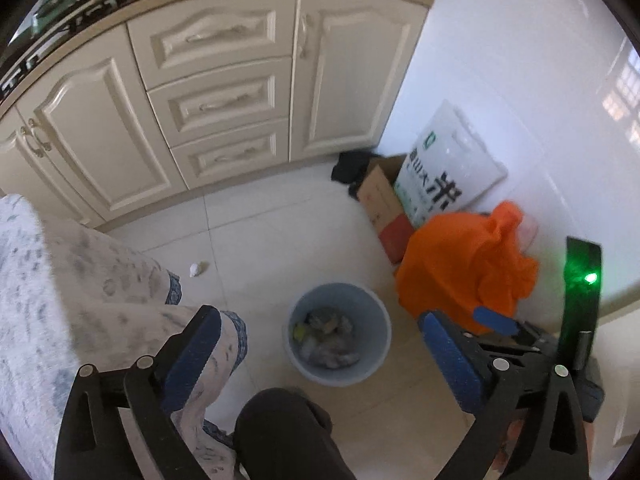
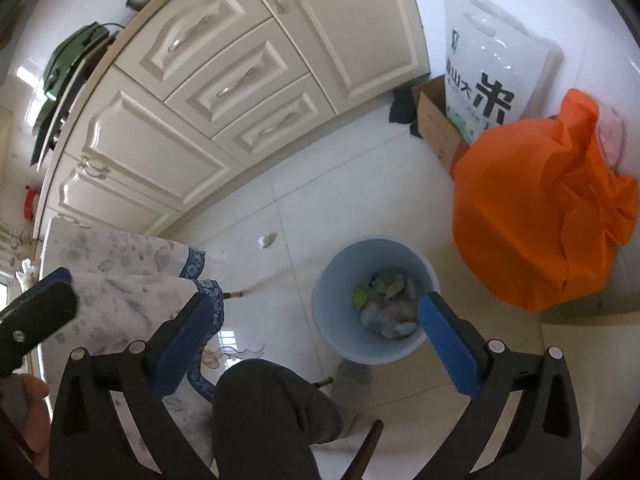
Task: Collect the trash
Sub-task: 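Bring both open tools back to the table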
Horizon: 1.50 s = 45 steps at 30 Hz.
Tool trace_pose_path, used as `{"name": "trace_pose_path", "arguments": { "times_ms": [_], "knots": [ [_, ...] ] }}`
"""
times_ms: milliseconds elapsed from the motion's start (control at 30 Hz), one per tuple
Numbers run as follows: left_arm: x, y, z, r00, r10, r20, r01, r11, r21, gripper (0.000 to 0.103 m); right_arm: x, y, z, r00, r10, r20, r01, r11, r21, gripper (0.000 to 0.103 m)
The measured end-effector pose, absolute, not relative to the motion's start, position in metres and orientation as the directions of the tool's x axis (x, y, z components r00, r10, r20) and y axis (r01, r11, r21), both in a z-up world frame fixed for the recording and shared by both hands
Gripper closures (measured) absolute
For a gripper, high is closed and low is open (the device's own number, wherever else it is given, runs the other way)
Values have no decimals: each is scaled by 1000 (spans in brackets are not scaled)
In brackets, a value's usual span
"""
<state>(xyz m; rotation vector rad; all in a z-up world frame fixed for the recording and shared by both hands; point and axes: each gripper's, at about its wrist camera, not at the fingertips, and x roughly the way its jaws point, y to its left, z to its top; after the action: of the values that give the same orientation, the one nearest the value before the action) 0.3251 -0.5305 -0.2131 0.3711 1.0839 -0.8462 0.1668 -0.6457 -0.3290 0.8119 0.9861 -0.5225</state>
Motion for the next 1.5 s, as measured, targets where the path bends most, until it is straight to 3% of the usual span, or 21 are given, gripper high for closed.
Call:
{"name": "trace_pose_path", "arguments": {
  "times_ms": [500,767,1167,1500],
  "knots": [
    [300,-365,-111,357,-577,-734,722,669,-175,1,195,-589,-214,596,-131,-792,611,714,342,0],
    [290,-267,-74,486,-582,-652,649,740,-177,1,220,-541,-156,669,-142,-730,522,789,326,0],
    [260,-120,-42,695,-456,-557,453,878,-154,1,273,-427,-82,773,-80,-629,297,923,247,0],
    [239,-29,-45,799,-286,-528,244,958,-151,1,326,-312,-59,815,45,-577,54,987,154,0]
  ]
}}
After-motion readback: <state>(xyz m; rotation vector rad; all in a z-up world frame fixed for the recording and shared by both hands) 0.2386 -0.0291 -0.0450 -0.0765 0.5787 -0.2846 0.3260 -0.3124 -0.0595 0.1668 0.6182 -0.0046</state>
